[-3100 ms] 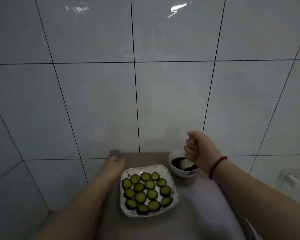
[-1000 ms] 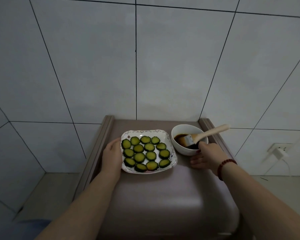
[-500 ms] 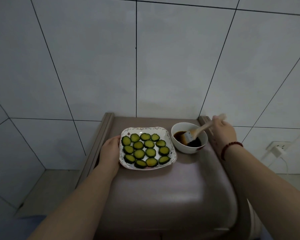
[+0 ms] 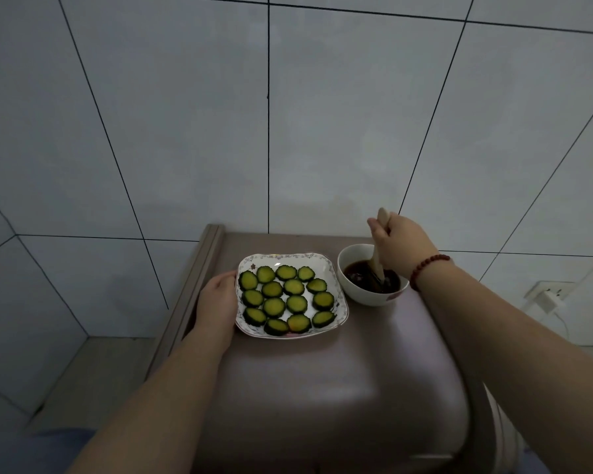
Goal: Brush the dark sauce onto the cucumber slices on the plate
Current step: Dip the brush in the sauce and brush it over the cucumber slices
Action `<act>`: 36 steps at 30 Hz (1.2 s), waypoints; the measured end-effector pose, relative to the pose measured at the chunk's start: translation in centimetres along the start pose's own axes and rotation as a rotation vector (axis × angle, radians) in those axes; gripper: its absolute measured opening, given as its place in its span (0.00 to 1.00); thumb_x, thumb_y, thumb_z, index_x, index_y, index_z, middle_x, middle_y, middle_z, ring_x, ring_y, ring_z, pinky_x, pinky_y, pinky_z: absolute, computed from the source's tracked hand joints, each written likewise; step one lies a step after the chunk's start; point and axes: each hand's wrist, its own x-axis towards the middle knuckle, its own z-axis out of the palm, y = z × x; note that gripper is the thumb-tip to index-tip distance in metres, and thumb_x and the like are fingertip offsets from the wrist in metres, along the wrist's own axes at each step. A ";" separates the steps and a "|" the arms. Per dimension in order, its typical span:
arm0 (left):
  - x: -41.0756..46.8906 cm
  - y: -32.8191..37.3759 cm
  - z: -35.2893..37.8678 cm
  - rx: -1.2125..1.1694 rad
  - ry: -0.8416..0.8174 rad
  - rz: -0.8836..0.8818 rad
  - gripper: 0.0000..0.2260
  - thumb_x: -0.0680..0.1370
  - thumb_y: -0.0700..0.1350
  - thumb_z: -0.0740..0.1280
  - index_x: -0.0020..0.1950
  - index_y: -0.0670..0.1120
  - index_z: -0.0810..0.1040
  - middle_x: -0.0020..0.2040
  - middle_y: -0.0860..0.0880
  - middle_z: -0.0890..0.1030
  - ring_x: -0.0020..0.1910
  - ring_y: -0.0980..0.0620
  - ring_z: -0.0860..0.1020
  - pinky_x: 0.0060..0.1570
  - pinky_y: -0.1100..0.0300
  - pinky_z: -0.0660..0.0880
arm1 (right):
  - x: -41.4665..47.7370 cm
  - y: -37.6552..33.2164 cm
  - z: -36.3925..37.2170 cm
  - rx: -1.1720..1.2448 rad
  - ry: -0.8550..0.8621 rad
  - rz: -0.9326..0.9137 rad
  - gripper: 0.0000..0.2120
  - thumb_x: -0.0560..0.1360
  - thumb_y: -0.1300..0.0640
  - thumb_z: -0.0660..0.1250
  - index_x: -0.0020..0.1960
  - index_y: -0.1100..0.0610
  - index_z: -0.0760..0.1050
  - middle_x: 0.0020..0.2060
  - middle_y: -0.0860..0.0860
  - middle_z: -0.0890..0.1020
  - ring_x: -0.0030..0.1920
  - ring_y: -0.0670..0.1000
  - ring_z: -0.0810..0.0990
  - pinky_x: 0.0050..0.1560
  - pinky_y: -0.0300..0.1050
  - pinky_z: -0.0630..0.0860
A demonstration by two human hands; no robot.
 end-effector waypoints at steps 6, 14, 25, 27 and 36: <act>0.3 -0.2 0.0 -0.035 0.031 -0.017 0.19 0.88 0.37 0.59 0.74 0.33 0.83 0.69 0.31 0.86 0.65 0.33 0.85 0.42 0.59 0.77 | 0.2 0.7 0.0 0.066 -0.032 0.067 0.17 0.82 0.46 0.56 0.37 0.52 0.66 0.32 0.53 0.78 0.37 0.57 0.79 0.42 0.47 0.74; 0.1 0.0 -0.1 -0.061 0.054 -0.023 0.19 0.87 0.37 0.59 0.74 0.33 0.82 0.70 0.31 0.85 0.60 0.37 0.85 0.39 0.60 0.77 | -0.4 0.5 -0.9 0.127 -0.065 0.098 0.20 0.83 0.47 0.55 0.49 0.64 0.73 0.38 0.62 0.83 0.37 0.60 0.83 0.43 0.48 0.79; 0.0 0.2 -0.1 -0.055 0.039 -0.044 0.19 0.87 0.36 0.59 0.74 0.30 0.81 0.71 0.29 0.84 0.57 0.40 0.82 0.39 0.59 0.75 | -0.3 -1.9 -2.5 0.213 0.101 -0.027 0.21 0.82 0.45 0.56 0.47 0.63 0.73 0.35 0.59 0.83 0.30 0.53 0.83 0.35 0.49 0.82; 0.0 0.1 -0.1 -0.039 0.027 -0.035 0.19 0.88 0.36 0.59 0.74 0.31 0.82 0.70 0.30 0.85 0.60 0.37 0.84 0.39 0.59 0.75 | -0.3 -2.2 -2.1 0.215 0.045 -0.001 0.21 0.82 0.44 0.56 0.47 0.61 0.73 0.36 0.58 0.83 0.30 0.52 0.84 0.37 0.51 0.84; -0.2 0.4 0.0 -0.090 0.021 -0.068 0.20 0.88 0.37 0.59 0.74 0.34 0.83 0.71 0.33 0.85 0.72 0.33 0.83 0.40 0.61 0.77 | -0.5 -1.6 0.2 0.141 -0.119 0.098 0.13 0.82 0.48 0.59 0.50 0.57 0.72 0.40 0.55 0.83 0.38 0.54 0.84 0.37 0.45 0.83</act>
